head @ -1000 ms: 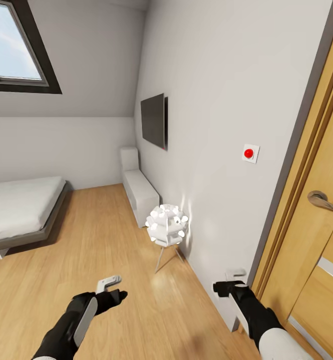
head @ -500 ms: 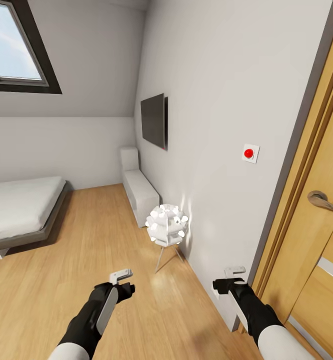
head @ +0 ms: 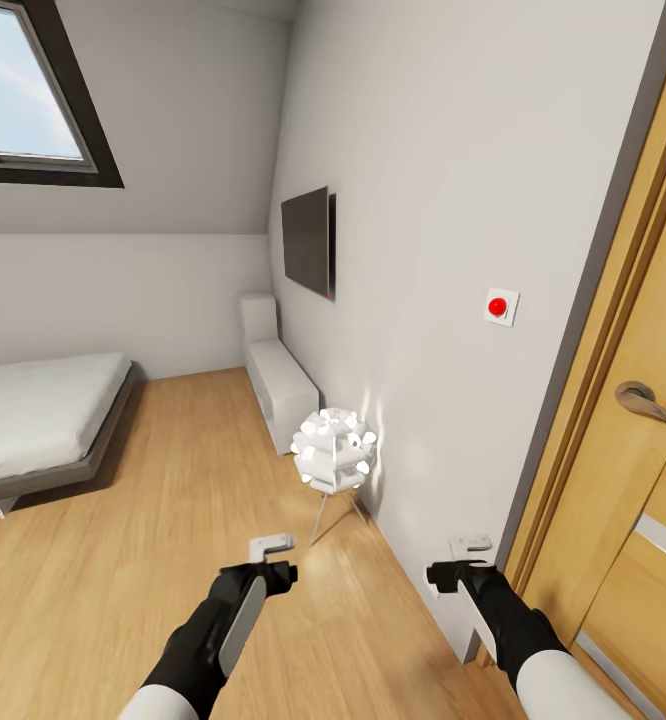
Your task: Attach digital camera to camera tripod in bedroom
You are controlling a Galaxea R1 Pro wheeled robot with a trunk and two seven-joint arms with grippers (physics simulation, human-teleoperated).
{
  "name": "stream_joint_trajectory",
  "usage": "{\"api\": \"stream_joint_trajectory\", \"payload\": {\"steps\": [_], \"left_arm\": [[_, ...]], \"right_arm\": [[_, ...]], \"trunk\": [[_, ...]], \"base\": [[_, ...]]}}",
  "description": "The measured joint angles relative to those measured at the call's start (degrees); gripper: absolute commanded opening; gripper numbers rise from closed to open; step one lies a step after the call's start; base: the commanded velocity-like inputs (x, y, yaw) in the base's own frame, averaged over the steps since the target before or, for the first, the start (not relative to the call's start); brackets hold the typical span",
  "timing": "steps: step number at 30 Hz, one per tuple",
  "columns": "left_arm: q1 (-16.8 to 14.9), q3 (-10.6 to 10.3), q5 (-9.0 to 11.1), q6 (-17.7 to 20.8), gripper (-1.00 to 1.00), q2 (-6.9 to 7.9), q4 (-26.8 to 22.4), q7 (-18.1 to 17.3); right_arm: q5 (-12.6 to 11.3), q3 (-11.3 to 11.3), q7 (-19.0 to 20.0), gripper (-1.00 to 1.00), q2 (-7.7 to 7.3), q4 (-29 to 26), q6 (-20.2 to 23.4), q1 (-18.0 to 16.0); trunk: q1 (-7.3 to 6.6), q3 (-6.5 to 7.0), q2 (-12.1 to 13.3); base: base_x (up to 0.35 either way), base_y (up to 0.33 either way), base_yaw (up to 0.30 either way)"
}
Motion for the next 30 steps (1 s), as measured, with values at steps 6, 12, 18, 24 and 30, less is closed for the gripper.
{"api": "stream_joint_trajectory", "payload": {"steps": [6,12,18,24,30], "left_arm": [[0.0,-0.7,1.2,-0.5,1.0,0.0,-0.1,0.2],[0.0,-0.8,2.1,-0.7,1.0,0.0,-0.1,0.4],[0.0,-0.9,2.5,-0.6,1.0,0.0,-0.2,0.5],[0.0,-0.9,4.7,-0.3,1.0,0.0,-0.2,0.6],[0.0,-0.8,7.2,-0.2,1.0,0.0,0.6,0.8]], "right_arm": [[0.0,0.1,0.0,1.0,-0.02,0.0,0.1,0.0],[0.0,0.0,0.0,1.0,-0.06,0.0,0.2,0.0],[0.0,-0.1,0.0,1.0,-0.1,0.0,0.2,0.0],[0.0,-0.1,0.0,1.0,-0.16,-0.1,0.1,0.0],[0.0,-0.1,-0.1,1.0,-0.12,0.0,-0.4,0.0]], "trunk": [[0.0,0.0,0.0],[0.0,0.0,0.0],[0.65,-0.53,-1.2],[1.97,-1.61,-3.6],[3.29,-2.69,-6.0]], "base": [[0.0,0.0,0.0],[0.0,0.0,0.0],[0.0,0.0,0.0],[0.0,0.0,0.0],[0.0,0.0,0.0]]}}
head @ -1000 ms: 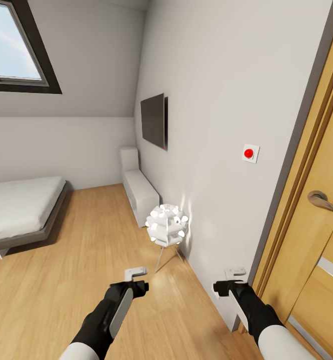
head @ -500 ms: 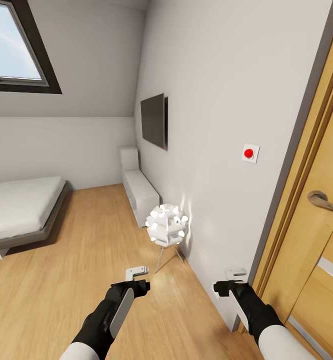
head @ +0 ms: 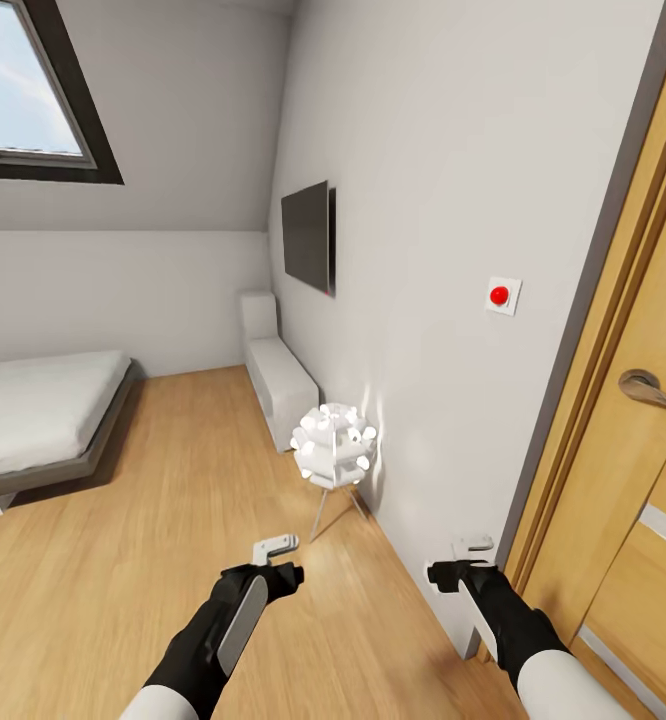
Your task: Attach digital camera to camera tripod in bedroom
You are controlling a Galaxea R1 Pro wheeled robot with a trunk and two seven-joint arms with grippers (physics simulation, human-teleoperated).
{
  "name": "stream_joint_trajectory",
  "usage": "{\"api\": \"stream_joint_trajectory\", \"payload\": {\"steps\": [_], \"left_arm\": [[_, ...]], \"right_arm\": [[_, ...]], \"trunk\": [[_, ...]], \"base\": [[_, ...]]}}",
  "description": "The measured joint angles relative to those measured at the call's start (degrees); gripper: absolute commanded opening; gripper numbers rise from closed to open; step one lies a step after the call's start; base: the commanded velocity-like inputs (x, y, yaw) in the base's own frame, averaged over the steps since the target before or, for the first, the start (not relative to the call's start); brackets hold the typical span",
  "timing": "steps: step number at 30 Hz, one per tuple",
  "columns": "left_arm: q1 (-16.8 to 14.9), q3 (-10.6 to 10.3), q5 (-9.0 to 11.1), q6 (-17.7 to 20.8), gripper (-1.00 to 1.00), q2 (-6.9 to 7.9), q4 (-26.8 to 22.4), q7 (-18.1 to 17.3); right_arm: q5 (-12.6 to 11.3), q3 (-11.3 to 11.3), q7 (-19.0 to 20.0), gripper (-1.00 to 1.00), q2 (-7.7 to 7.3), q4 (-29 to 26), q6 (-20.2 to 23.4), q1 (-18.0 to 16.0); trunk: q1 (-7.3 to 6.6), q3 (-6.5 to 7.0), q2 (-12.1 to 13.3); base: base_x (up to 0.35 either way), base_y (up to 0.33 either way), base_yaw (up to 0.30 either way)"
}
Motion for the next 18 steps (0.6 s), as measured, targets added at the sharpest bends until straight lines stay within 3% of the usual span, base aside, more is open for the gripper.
{"api": "stream_joint_trajectory", "payload": {"steps": [10,12,13,18], "left_arm": [[0.0,1.6,1.4,0.0,1.0,1.02,2.2,0.2],[0.0,2.6,1.5,0.0,1.0,1.63,2.6,0.2],[0.0,4.7,1.2,0.1,1.0,2.93,2.8,0.2],[0.0,6.0,1.3,0.0,1.0,3.91,2.4,0.8]], "right_arm": [[0.0,0.1,-0.1,1.0,0.04,0.1,-4.0,0.0],[0.0,0.2,0.0,1.0,0.04,0.1,-5.6,0.0],[0.0,0.2,0.0,1.0,0.04,0.2,-7.2,0.0],[0.0,0.3,0.0,1.0,0.0,0.3,-7.8,0.0]], "trunk": [[2.2,-1.8,-4.0],[2.64,-2.16,-4.8],[2.86,-2.34,-5.2],[3.96,-3.23,-7.2]], "base": [[0.0,0.0,0.0],[0.0,0.0,0.0],[0.0,0.0,0.0],[0.0,0.0,0.0]]}}
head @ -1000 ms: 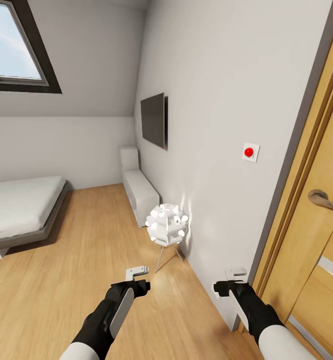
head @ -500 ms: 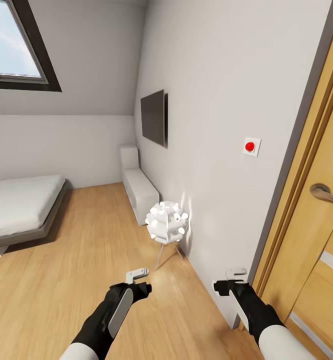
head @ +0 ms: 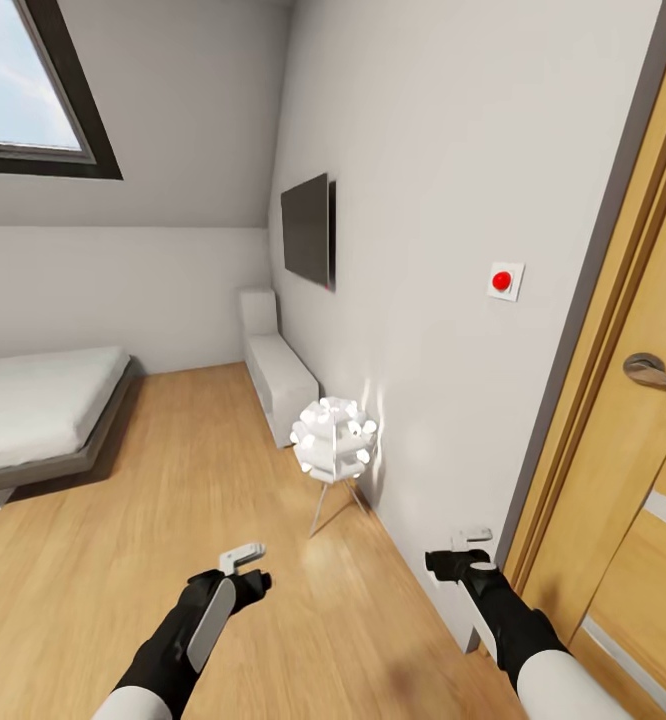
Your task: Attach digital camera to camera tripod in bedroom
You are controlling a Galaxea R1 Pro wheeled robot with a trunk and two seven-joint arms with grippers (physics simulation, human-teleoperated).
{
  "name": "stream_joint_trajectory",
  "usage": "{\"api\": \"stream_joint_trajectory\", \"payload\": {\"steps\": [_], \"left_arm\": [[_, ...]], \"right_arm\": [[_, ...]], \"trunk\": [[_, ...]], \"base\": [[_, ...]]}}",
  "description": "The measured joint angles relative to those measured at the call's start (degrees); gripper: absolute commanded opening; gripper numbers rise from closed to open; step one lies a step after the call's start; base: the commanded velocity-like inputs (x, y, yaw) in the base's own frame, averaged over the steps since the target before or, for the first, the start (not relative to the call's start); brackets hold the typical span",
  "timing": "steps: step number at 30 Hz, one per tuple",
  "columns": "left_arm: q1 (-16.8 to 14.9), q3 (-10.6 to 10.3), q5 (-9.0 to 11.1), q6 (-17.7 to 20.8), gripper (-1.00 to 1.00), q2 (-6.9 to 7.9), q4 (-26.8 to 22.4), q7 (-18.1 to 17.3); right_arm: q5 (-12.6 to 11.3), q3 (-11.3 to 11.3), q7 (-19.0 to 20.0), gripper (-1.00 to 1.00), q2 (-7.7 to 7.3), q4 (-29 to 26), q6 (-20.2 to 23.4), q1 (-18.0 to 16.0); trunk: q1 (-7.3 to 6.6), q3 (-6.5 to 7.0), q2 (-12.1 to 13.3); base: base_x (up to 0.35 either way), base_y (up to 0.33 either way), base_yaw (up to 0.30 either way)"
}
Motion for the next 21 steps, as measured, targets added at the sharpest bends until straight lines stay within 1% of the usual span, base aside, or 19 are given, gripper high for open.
{"api": "stream_joint_trajectory", "payload": {"steps": [2,4,5,6,11,21], "left_arm": [[0.0,0.2,-0.1,0.0,1.0,0.13,-0.1,0.7],[0.0,0.4,-0.1,0.0,1.0,0.27,0.1,2.5],[0.0,0.5,-0.1,0.0,1.0,0.27,-0.1,4.5],[0.0,0.5,-0.1,0.0,1.0,0.27,-0.1,4.8],[0.0,0.5,0.1,-0.2,1.0,0.34,-0.3,5.7],[0.0,0.5,0.1,-0.4,1.0,0.29,-0.3,6.0]], "right_arm": [[0.0,0.0,0.0,1.0,0.0,0.0,-0.1,0.0],[-0.1,0.0,0.0,1.0,0.02,0.1,-0.1,0.0],[-0.1,0.0,0.1,1.0,0.03,0.2,-0.1,0.0],[-0.1,0.0,0.1,1.0,0.03,0.2,-0.1,0.0],[-0.1,0.0,0.2,1.0,0.04,0.2,-0.1,0.0],[0.0,0.0,0.2,1.0,0.04,0.2,0.1,0.0]], "trunk": [[0.44,-0.36,-0.8],[0.88,-0.72,-1.6],[1.1,-0.9,-2.0],[1.32,-1.08,-2.4],[2.42,-1.98,-4.4],[4.61,-3.77,-8.4]], "base": [[0.0,0.0,0.0],[0.0,0.0,0.0],[0.0,0.0,0.0],[0.0,0.0,0.0],[0.0,0.0,0.0],[0.0,0.0,0.0]]}}
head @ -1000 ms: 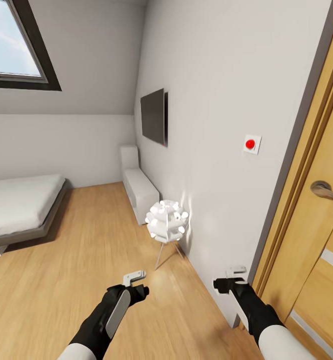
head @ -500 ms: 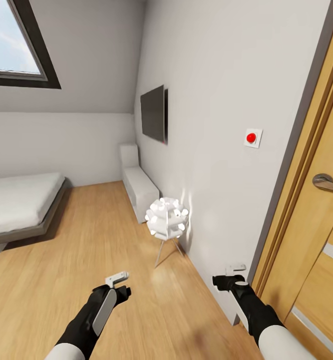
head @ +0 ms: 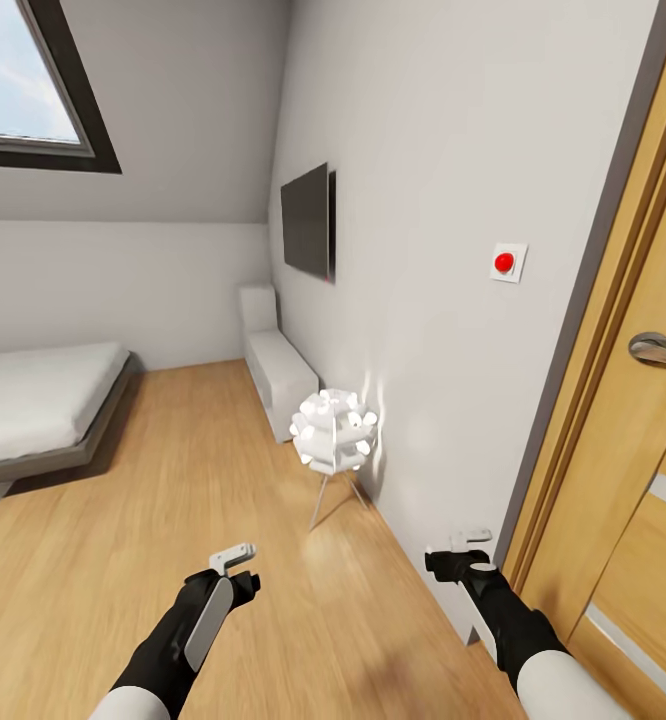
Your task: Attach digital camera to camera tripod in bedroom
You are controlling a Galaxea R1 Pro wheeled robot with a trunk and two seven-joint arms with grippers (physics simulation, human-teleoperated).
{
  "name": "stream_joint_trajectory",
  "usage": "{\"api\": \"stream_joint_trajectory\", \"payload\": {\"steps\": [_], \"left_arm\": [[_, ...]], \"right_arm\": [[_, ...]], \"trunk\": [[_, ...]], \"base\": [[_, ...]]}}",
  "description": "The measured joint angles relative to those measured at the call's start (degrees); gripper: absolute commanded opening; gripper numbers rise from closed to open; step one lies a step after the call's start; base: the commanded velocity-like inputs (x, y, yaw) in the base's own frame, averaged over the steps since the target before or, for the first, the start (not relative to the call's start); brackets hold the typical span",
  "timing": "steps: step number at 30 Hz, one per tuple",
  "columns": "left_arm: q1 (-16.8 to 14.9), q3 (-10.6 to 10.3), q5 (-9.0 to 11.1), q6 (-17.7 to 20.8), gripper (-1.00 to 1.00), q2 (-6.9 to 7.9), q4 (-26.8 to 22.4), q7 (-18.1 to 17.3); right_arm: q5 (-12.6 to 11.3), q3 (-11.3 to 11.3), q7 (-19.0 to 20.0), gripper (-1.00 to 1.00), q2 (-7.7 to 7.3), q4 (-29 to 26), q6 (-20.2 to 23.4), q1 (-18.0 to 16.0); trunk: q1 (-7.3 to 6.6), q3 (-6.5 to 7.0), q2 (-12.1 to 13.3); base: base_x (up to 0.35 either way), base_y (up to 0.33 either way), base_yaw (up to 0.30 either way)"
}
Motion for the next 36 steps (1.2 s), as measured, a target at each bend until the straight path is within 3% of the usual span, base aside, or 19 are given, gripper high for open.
{"api": "stream_joint_trajectory", "payload": {"steps": [36], "left_arm": [[0.0,-0.1,-0.4,0.4,1.0,-0.19,-2.0,0.4]], "right_arm": [[0.4,0.1,-0.7,1.0,0.08,0.3,-0.2,0.0]], "trunk": [[7.91,-6.46,-14.4]], "base": [[0.0,0.0,0.0]]}}
